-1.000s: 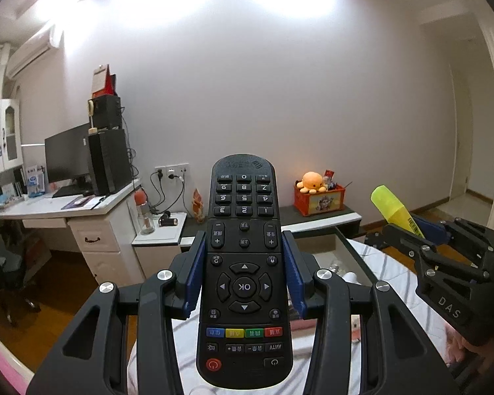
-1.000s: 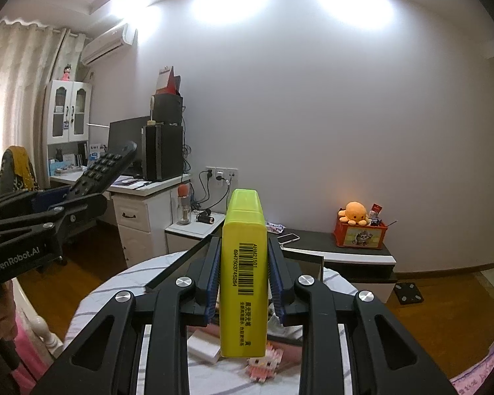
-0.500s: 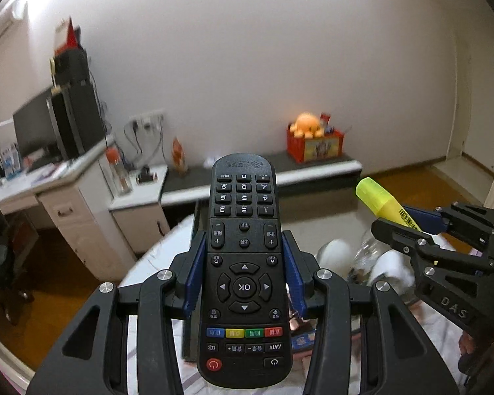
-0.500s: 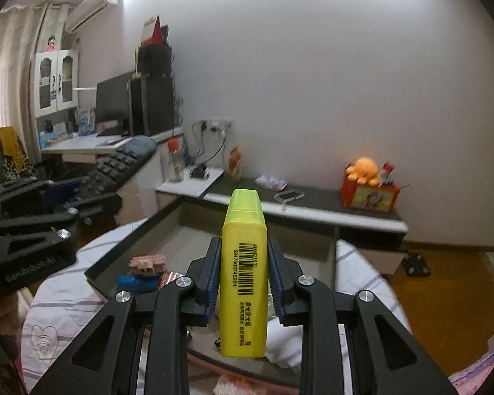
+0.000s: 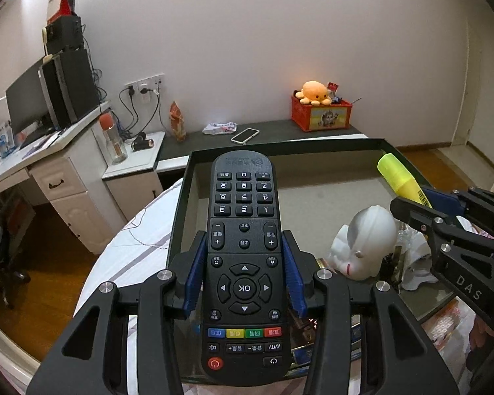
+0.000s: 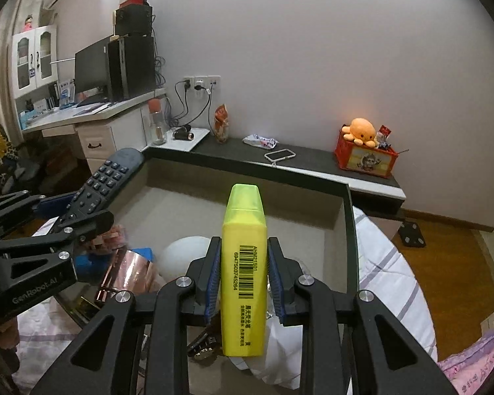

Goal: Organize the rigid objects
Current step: 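Open both grippers to drop the remote and highlighter into the pink box, then withdraw both open tools from the pink box back over the bed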

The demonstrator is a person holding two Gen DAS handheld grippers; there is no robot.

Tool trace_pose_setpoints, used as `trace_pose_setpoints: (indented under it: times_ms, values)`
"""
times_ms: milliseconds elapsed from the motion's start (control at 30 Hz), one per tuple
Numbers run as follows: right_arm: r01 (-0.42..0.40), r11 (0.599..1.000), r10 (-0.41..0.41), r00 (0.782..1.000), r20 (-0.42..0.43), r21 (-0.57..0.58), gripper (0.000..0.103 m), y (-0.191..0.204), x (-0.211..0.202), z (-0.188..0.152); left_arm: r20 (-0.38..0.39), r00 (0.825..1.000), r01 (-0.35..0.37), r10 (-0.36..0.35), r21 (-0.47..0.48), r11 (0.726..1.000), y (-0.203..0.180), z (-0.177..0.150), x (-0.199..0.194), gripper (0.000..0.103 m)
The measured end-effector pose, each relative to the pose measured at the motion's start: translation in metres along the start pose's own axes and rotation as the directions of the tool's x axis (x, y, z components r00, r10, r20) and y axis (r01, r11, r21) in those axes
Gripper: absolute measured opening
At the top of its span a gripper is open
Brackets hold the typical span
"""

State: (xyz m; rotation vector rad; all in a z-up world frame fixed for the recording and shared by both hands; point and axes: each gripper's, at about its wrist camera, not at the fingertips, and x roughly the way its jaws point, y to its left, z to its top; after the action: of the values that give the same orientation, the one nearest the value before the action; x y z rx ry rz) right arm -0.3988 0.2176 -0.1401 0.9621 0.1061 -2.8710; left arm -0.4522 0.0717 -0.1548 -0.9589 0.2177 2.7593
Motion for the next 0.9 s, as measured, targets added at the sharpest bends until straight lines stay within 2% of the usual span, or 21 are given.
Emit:
trace_pose_setpoints:
  times_ms: [167,233,267,333,433,467,533,600,667,900]
  values:
    - [-0.024,1.000,0.024,0.999,0.034,0.001,0.027,0.000,-0.007,0.001,0.050,0.999,-0.006,0.007,-0.020,1.000,0.004,0.001,-0.015,0.046]
    - [-0.033,0.999,0.032,0.998,0.044,0.003,0.030,0.002,-0.010,0.002,0.083,0.997,-0.008,0.009,-0.024,1.000,0.004,0.001,-0.026,0.059]
    - [-0.037,0.999,0.036,0.998,0.060,0.007,0.044,0.002,-0.014,0.001,0.093,0.996,-0.007,0.009,-0.025,1.000,0.005,0.001,-0.030,0.063]
    - [-0.028,1.000,0.027,0.995,0.094,0.010,0.061,0.005,-0.022,0.002,0.123,0.992,-0.015,0.018,-0.031,0.999,0.006,0.002,-0.039,0.071]
    - [-0.032,0.999,0.032,0.991,0.131,0.004,0.061,0.010,-0.033,0.006,0.154,0.988,-0.016,0.021,-0.037,0.999,0.008,0.003,-0.054,0.086]
    - [-0.032,0.999,0.031,0.990,0.137,0.006,0.066,0.011,-0.038,0.007,0.160,0.987,-0.018,0.024,-0.037,0.999,0.009,0.003,-0.058,0.089]
    - [-0.029,1.000,0.028,0.989,0.147,0.008,0.070,0.013,-0.046,0.009,0.157,0.987,-0.024,0.028,-0.030,0.999,0.009,0.002,-0.069,0.103]
    - [-0.029,1.000,0.028,0.987,0.159,0.008,0.071,0.014,-0.054,0.009,0.165,0.986,-0.036,0.040,-0.026,0.999,0.009,0.000,-0.079,0.103]
    - [-0.025,1.000,0.023,0.985,0.173,0.012,0.080,0.015,-0.066,0.010,0.178,0.983,-0.042,0.047,-0.030,0.999,0.010,-0.002,-0.094,0.103]
    - [-0.016,0.999,0.006,0.968,0.250,0.037,0.083,0.018,-0.122,0.005,0.220,0.974,-0.049,0.061,-0.061,0.997,0.016,-0.018,-0.149,0.103]
